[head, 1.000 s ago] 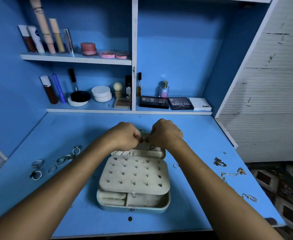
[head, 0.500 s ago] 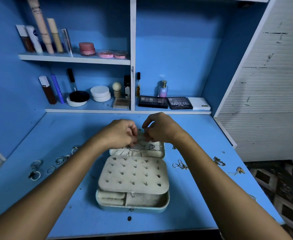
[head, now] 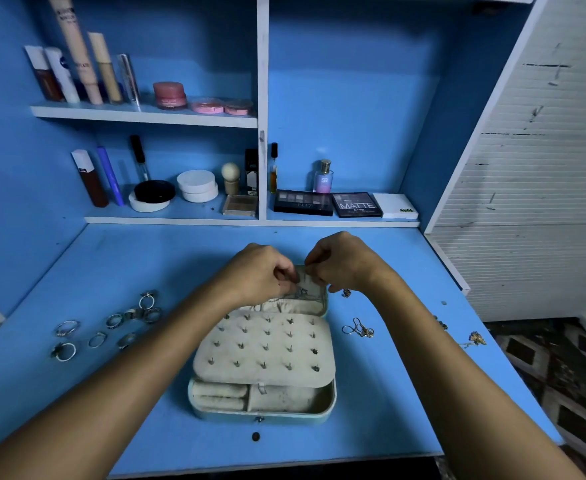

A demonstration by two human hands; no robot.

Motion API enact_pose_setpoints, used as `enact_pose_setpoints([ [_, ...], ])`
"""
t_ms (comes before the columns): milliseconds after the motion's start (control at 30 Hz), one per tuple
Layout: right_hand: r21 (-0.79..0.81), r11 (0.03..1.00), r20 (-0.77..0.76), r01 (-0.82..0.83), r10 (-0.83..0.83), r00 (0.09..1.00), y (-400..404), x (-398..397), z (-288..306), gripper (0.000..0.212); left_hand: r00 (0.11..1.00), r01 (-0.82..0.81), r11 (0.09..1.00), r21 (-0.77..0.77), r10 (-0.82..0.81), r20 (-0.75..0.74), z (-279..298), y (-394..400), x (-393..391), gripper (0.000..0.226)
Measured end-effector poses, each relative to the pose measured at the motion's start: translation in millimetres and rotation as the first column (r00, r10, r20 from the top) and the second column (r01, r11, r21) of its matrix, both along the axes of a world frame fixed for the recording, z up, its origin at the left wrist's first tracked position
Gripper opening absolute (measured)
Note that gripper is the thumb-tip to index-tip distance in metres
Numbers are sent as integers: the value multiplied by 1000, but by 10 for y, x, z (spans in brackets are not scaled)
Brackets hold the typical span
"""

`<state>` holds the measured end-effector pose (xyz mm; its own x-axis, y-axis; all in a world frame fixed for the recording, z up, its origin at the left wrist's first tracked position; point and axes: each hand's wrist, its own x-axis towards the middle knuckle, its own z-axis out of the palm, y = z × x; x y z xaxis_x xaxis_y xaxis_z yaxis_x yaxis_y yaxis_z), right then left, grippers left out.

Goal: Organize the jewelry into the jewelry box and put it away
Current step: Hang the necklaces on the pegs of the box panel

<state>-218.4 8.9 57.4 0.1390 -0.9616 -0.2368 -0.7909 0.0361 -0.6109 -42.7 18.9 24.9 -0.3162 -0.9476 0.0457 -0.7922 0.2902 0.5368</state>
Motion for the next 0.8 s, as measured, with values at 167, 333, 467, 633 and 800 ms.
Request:
enact_pose_setpoints([
  [167, 82, 992, 24, 93, -95, 995, 42, -170, -39, 18, 998, 34, 999, -11, -34, 52, -62, -70, -103, 13],
  [333, 152, 986, 39, 60, -67, 997, 124, -302, -83, 26, 994, 51, 999, -6, -50, 93, -86, -88, -96, 12],
  [467, 192, 981, 3, -7, 6, 1000, 170, -329, -144, 24, 996, 42, 999, -8, -41, 78, -72, -91, -99, 9],
  [633, 147, 989, -13, -32, 35, 999, 177, -345, -217, 15, 998, 29, 1000, -8, -28, 55, -71, -89, -92, 5],
  [800, 83, 995, -53, -52, 56, 997, 212, -375, -258, 18, 999, 6, 1000, 0, -6, 32, -111, -97, -84, 4],
])
